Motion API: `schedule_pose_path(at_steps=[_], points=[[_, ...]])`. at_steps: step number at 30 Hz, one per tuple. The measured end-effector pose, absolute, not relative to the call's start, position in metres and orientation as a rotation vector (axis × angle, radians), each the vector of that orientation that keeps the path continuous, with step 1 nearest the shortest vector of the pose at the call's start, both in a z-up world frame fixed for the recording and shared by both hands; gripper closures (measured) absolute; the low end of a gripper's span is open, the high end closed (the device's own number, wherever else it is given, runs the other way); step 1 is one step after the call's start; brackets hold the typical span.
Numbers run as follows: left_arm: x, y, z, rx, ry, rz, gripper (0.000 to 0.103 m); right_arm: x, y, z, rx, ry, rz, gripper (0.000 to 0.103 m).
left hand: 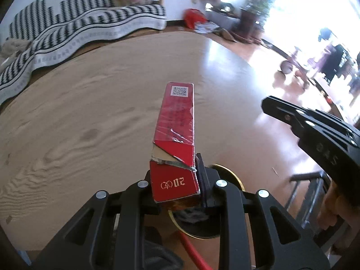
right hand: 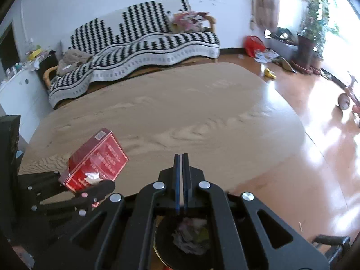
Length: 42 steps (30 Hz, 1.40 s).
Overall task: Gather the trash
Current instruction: 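Carry the red cigarette box in the left gripper over the bin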
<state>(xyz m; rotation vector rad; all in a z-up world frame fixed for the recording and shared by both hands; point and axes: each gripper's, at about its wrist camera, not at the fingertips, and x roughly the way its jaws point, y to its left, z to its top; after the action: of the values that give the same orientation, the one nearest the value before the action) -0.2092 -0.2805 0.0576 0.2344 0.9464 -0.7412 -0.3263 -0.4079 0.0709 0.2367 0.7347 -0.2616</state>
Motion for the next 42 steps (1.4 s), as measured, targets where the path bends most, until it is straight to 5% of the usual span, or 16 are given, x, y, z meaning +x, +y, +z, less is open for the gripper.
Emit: schedule_pose_path(at_steps=[8, 20, 39, 41, 42], points=[[-0.256, -0.312, 0.011, 0.213, 1.083, -0.779, 0.081, -0.37, -0.44, 0.032, 0.384, 0.797, -0.264, 0.1], [-0.267, -0.341, -0.155, 0.422, 1.367, -0.74, 0.081, -0.377, -0.466, -0.149, 0.693, 1.148, -0.238, 0.1], [-0.263, -0.354, -0.183, 0.408, 1.433, -0.706, 0.081, -0.358, -0.474, -0.184, 0.754, 1.205, -0.225, 0.1], [-0.264, -0.354, -0.182, 0.402, 1.427, -0.705, 0.078, -0.357, -0.477, -0.185, 0.769, 1.198, -0.229, 0.099], [-0.265, -0.354, -0.181, 0.386, 1.424, -0.71, 0.062, -0.358, -0.479, -0.184, 0.774, 1.197, -0.233, 0.099]])
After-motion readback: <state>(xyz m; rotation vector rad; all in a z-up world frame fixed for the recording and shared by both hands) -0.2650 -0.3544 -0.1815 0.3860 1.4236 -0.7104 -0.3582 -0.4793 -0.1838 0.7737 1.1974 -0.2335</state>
